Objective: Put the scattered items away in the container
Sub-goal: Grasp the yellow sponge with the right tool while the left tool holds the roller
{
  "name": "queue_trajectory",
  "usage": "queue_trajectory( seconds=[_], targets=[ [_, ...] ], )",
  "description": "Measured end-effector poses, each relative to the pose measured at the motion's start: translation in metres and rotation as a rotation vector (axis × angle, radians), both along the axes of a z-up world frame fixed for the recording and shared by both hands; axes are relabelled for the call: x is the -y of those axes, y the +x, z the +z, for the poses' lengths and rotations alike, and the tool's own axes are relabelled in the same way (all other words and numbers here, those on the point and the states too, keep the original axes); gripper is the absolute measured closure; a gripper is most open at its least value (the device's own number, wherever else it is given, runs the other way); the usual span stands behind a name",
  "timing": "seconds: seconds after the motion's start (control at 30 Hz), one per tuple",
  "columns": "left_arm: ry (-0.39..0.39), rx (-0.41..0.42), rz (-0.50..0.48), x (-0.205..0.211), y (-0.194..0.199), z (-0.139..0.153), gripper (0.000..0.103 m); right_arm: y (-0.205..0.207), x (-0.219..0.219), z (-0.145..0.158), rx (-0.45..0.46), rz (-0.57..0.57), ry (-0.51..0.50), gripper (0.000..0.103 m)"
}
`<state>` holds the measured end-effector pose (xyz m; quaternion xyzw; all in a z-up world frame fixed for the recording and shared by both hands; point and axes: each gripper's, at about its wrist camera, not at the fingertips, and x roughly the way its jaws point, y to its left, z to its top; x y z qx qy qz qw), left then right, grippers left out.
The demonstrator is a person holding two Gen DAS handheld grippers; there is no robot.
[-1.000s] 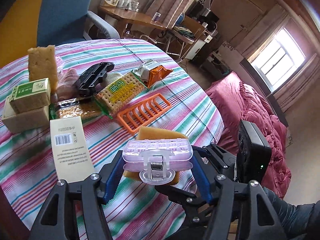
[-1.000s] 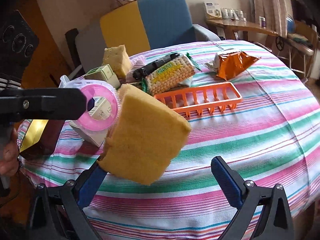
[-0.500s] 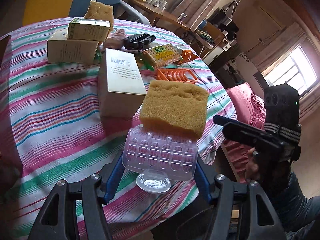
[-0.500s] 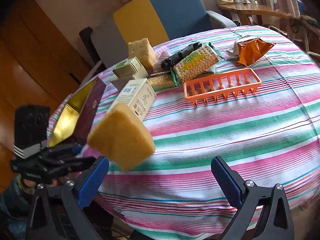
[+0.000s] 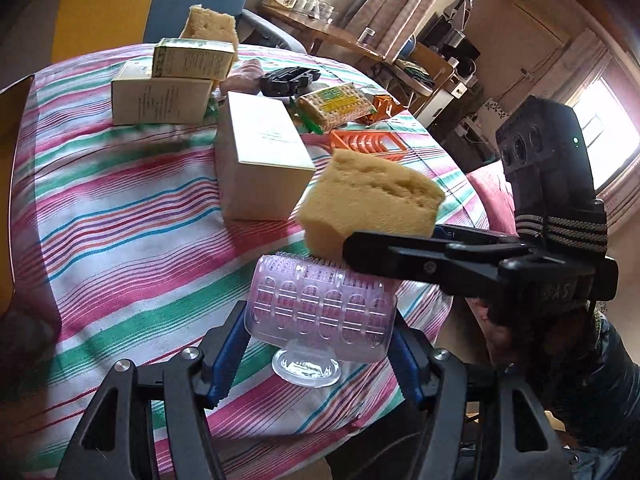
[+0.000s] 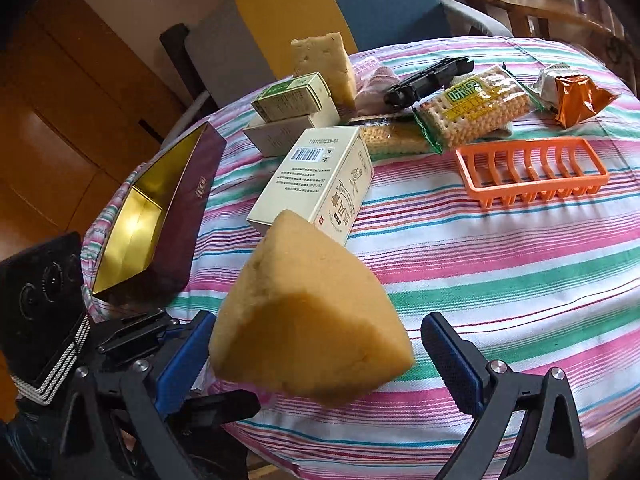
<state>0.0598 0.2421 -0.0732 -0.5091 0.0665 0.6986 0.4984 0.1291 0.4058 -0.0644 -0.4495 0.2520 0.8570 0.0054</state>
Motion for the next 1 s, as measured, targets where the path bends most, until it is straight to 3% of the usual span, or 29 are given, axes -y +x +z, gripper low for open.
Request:
queue_trajectory(
  seconds=[0.1,0.2,0.43,0.67,0.83,1.0],
  targets=[
    [0.002,0.027,0.034,0.011,-0.008,-0.007,0.038,0.007,-0.008,-0.002,-0.028,-0.035,-0.025,0.019],
    [0.004,0.020,0.060,0.016,-0.011,-0.008,0.037,0.016,-0.022,-0.003,-0.051,-0.073,-0.071,0.020],
    [-0.051,-0.059,0.070,0.011,-0.016,-0.006,0.037,0.041,-0.062,-0.014,-0.059,-0.209,-0.127,0.000],
    [-0.049,-0.075,0.065,0.013,-0.018,0.004,0.031,0.056,-0.088,-0.018,-0.082,-0.294,-0.156,0.000],
    [-0.082,-0.101,0.067,0.013,-0.017,0.003,0.031,0.058,-0.095,-0.013,-0.086,-0.320,-0.104,0.000],
    [-0.074,-0.112,0.063,0.015,-0.014,0.006,0.031,0.065,-0.090,0.000,-0.108,-0.310,0.016,0.000]
  ],
)
